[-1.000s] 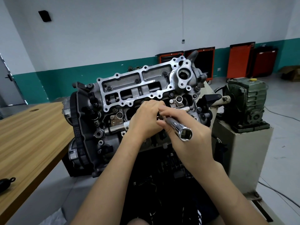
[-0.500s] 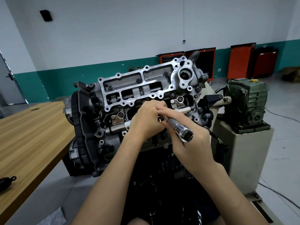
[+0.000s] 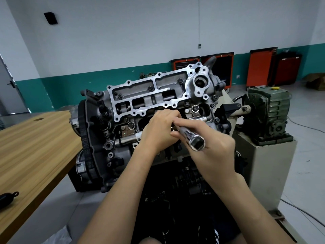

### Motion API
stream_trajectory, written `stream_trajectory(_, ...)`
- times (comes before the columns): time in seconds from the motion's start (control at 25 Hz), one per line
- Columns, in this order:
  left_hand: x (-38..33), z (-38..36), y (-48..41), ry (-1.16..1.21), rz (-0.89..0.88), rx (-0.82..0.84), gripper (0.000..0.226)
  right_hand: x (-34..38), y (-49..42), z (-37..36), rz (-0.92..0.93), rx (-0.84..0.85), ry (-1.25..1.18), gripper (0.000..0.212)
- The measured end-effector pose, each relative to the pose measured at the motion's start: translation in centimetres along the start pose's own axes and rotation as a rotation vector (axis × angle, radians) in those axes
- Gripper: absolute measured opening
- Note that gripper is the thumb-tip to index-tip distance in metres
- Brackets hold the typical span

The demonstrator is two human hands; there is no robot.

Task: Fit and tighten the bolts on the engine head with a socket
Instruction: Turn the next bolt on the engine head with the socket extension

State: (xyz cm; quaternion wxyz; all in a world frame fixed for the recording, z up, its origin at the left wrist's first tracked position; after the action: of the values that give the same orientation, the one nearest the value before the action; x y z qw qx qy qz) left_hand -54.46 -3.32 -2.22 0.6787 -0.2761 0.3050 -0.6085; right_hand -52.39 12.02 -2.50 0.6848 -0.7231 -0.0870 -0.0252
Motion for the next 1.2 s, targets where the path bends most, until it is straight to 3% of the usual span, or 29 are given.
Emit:
stream_trajectory(0.12, 0.2, -0.2, 0.0, 0.006, 0.001, 0.007, 0.014, -0.1, -0.1, 0.5, -0.028, -0.054, -0.001, 0.028)
stream_trajectory(0.32, 0.1, 0.1, 0.0, 0.026, 0.044, 0.011, 0.029, 0.4, 0.4, -0.8, 0.005, 0.089, -0.046, 0.032)
stream_trajectory(0.56, 0.2, -0.2, 0.0, -0.007, 0.007, 0.007, 0.010, 0.1, 0.0, 0.3, -0.019, -0.009, -0.028, 0.025)
stream_trajectory(0.72, -0.1, 0.1, 0.0, 0.021, 0.006, 0.029, 0.028, 0.5, 0.5, -0.6, 0.024, 0.079, -0.015, 0.035)
stream_trajectory(0.92, 0.0, 0.2, 0.1, 0.006, 0.025, 0.040, 0.018, 0.2, 0.2, 0.0, -0.014, -0.008, -0.005, 0.029)
stream_trajectory(1.08, -0.4, 0.6, 0.3, 0.059, 0.052, 0.025, 0.037, 0.7, 0.7, -1.0, 0.023, 0.098, -0.052, 0.031)
stream_trajectory(1.2, -0.4, 0.5, 0.1, 0.017, 0.027, 0.020, 0.023, -0.2, 0.0, 0.0, -0.014, 0.005, -0.013, 0.034)
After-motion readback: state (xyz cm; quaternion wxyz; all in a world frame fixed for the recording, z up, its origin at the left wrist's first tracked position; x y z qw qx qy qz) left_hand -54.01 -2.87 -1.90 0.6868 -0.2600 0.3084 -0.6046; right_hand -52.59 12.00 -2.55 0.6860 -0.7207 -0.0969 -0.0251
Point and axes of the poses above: each hand's wrist, its own y-axis away from the middle knuckle, its own z-axis out of the back of the hand, x = y × z, the point moved 6 cm from there along -y, towards the middle knuckle, and after that the axes turned 9 degrees about -x, right-handed, at the moved point
